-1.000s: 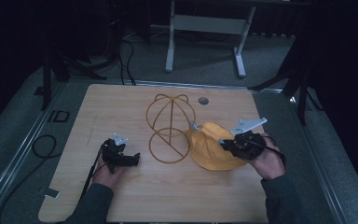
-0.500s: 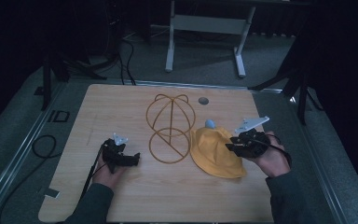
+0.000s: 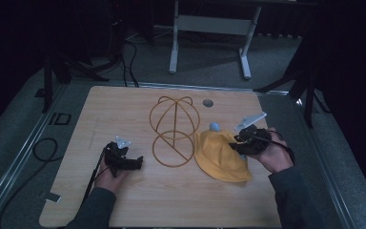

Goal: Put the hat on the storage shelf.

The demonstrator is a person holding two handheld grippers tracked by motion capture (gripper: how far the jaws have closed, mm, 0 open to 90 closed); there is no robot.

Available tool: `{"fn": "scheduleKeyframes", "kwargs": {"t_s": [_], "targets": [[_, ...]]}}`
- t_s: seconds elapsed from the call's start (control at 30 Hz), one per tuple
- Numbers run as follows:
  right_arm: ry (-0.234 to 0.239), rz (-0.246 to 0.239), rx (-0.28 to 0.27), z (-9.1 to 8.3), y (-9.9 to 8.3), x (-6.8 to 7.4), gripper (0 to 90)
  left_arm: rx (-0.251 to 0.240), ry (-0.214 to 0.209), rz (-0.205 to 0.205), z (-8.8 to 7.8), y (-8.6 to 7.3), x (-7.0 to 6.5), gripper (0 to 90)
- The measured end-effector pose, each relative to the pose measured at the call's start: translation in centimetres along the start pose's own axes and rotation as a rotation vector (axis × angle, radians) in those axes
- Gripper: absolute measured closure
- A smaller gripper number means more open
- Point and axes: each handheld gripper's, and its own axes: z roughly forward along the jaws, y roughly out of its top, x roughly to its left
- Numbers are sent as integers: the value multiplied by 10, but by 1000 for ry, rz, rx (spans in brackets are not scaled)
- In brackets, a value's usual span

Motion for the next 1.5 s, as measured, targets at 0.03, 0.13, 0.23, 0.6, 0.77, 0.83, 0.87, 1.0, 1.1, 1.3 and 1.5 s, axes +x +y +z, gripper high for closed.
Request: {"fn": "scheduleKeyframes", "kwargs": {"t_s": [0.03, 0.13, 0.23, 0.6, 0.77, 0.83, 0.87, 1.0, 1.1, 1.3, 1.5], "targets": [[0, -2, 8, 0, 1, -1, 635, 0, 1, 1, 0, 0, 0, 1], [-3, -8, 18, 2, 3, -3, 632, 0, 0, 0, 0, 0, 0, 1], [-3, -14, 32, 4, 5, -5, 631, 0, 0, 0, 0, 0, 0, 1], [10, -50, 79, 13, 17, -8, 631, -4, 1, -2, 0, 0, 0, 1], [17, -55, 103, 19, 20, -10, 630, -3, 2, -1, 0, 0, 0, 1], [21, -55, 110, 21, 21, -10, 629, -4, 1, -2, 0, 0, 0, 1], [22, -53, 113, 22, 21, -10, 628, -4, 1, -2, 0, 0, 0, 1], [29, -48, 123, 25, 23, -13, 621, -4, 1, 0, 0, 0, 0, 1], [35, -37, 132, 27, 24, -15, 604, -4, 1, 0, 0, 0, 0, 1], [46, -18, 149, 32, 25, -18, 575, -4, 1, 0, 0, 0, 0, 1], [58, 5, 179, 40, 28, -22, 543, -4, 2, 0, 0, 0, 0, 1]]}}
